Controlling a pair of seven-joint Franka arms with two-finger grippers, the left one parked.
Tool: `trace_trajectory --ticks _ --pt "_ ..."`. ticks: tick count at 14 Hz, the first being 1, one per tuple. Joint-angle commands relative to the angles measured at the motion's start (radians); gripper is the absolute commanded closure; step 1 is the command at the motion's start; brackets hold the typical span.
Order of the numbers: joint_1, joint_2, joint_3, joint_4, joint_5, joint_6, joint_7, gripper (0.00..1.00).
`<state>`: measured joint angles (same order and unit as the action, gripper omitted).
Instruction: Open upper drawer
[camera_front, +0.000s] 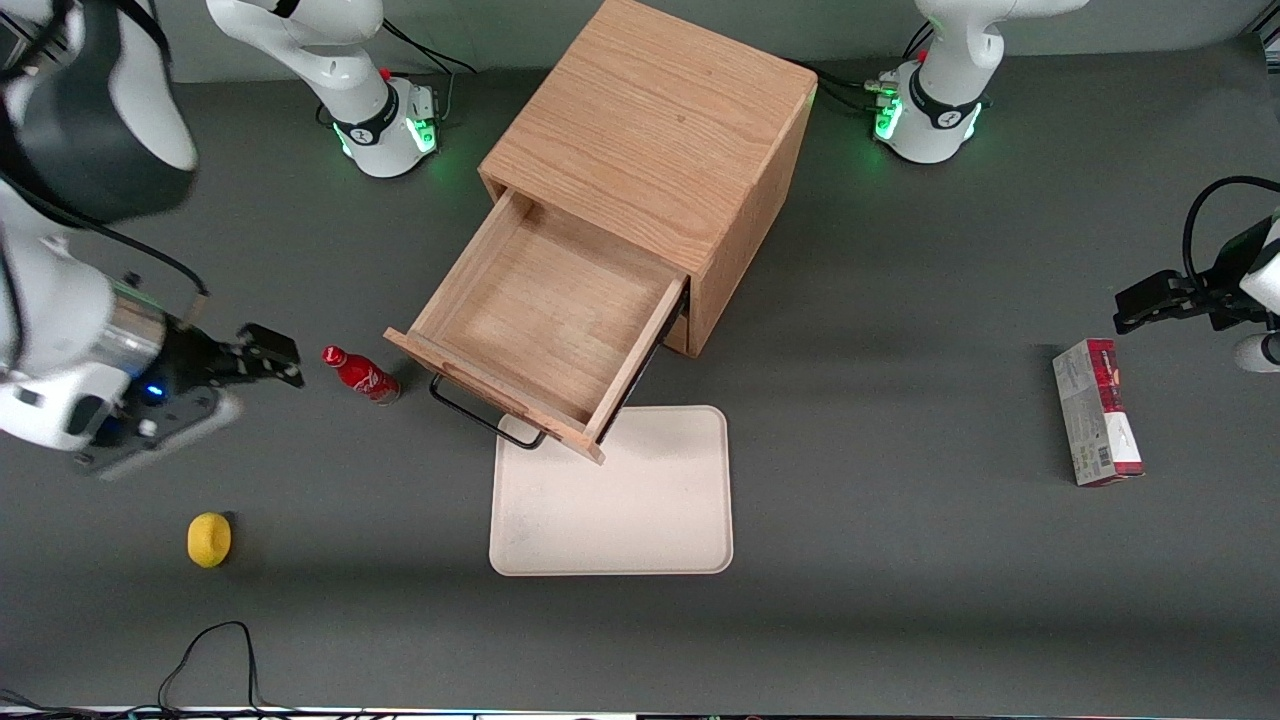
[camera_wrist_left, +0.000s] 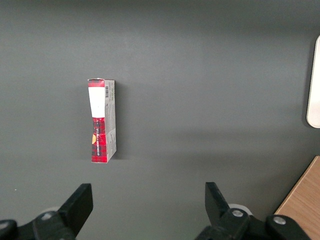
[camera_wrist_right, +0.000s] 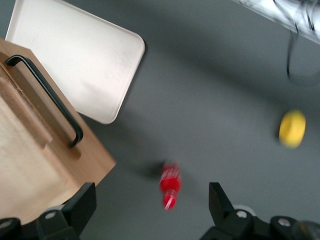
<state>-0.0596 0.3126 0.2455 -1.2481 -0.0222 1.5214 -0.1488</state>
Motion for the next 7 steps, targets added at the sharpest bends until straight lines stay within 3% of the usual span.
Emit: trace_trajectory --ticks 1,5,7 --pt "0.012 -0.232 -0.089 -0.279 0.034 0.034 0.121 0.00" --pt "0.009 -0.568 -0.140 -0.727 0.034 0.235 0.210 0.00" --pt "0.007 -0.590 -0.166 -0.735 0.034 0.205 0.209 0.00"
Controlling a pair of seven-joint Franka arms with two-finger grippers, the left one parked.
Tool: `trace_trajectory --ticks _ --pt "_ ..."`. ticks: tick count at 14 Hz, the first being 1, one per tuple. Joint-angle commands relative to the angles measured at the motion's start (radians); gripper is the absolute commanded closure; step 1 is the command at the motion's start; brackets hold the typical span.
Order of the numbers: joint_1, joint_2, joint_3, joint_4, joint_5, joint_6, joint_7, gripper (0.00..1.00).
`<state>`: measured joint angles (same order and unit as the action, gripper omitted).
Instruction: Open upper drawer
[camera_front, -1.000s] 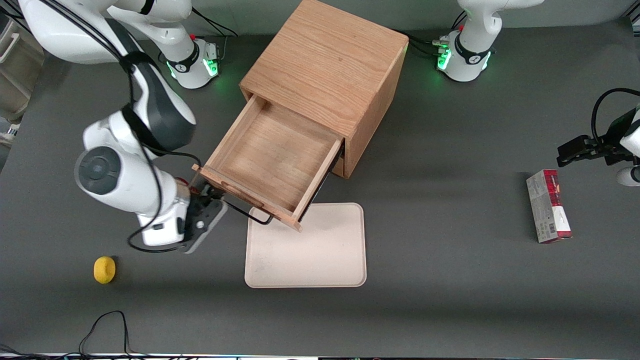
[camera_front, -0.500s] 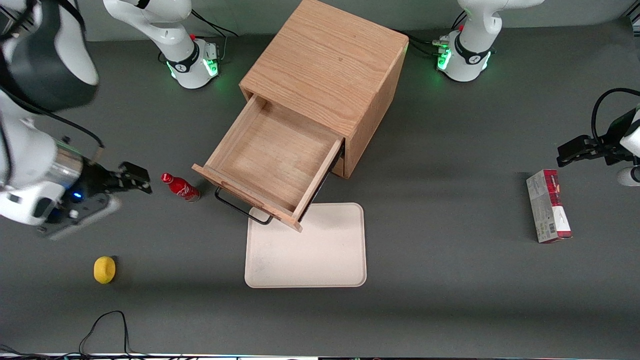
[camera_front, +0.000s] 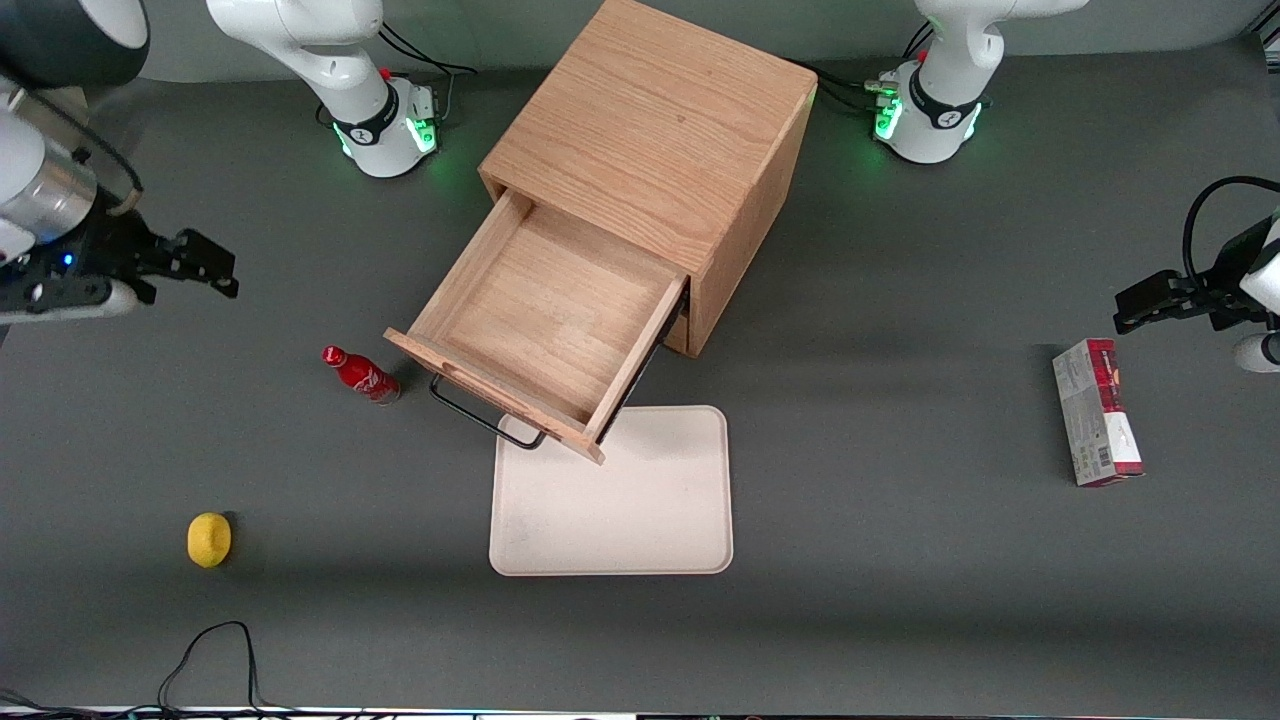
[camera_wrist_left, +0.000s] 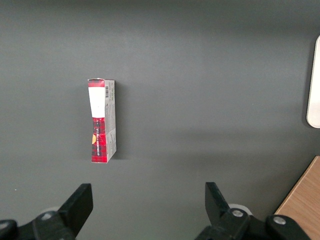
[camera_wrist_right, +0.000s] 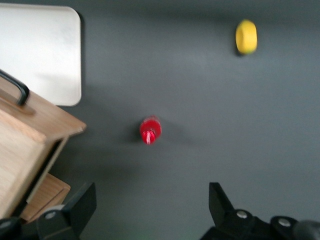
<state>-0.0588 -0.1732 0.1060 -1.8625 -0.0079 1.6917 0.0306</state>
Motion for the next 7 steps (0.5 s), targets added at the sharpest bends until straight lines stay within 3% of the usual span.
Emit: trace_trajectory --ticks 1,7 --pt "0.007 -0.100 -0.040 -0.110 0.020 0.022 0.031 0.00" --pt "0.004 -0.065 -0.065 -0.066 0.029 0.022 0.034 0.00"
